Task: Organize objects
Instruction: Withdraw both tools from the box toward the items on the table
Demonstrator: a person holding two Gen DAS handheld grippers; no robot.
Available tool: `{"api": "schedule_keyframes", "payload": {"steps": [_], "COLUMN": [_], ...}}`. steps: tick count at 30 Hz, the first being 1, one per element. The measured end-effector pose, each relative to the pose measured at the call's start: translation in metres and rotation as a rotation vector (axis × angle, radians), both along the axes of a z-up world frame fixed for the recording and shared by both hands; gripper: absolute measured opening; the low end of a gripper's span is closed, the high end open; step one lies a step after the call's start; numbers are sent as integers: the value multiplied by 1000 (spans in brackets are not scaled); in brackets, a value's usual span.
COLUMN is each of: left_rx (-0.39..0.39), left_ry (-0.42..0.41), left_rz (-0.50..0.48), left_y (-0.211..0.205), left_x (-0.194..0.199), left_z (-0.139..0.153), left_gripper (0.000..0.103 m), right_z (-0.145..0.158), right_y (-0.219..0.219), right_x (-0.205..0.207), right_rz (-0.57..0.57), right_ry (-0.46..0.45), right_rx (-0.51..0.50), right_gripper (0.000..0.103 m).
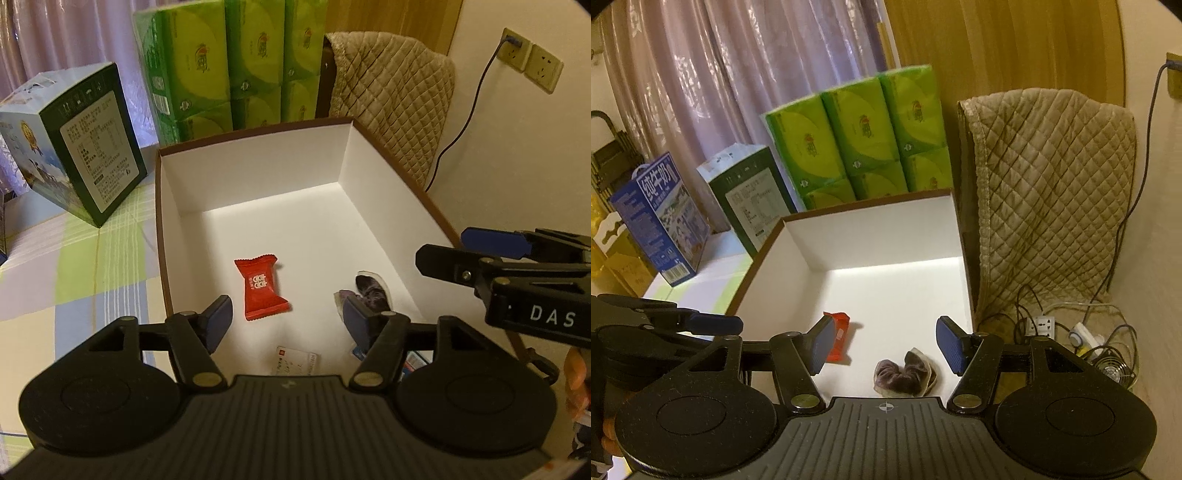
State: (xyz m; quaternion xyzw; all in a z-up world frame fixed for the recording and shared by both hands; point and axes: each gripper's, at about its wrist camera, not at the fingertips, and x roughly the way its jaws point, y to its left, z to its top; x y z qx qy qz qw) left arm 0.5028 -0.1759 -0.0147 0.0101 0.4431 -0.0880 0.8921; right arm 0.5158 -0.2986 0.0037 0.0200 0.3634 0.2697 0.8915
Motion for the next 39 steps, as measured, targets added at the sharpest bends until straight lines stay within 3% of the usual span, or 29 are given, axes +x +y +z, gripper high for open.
{"api": "schedule_keyframes", "payload": {"steps": [11,20,31,39], "left_rx": [-39,-78,-84,-81], "left_ry": [-63,-95,-50,-15], "left_rz": [0,9,46,104], "left_y": [8,32,79,122], "left_x": [-46,-103,-164,-201], "left_z": [34,57,52,45], "left_gripper": [66,72,73,73], "right_z": [26,46,46,26], "right_y": [-12,-9,17,41], "right_x": [-39,-95,-152,-188], "right_rz": [-14,19,58,100], "right_ry": [-41,-70,-31,46], "right_rx": [32,64,80,55], "right_gripper": [58,58,58,58]}}
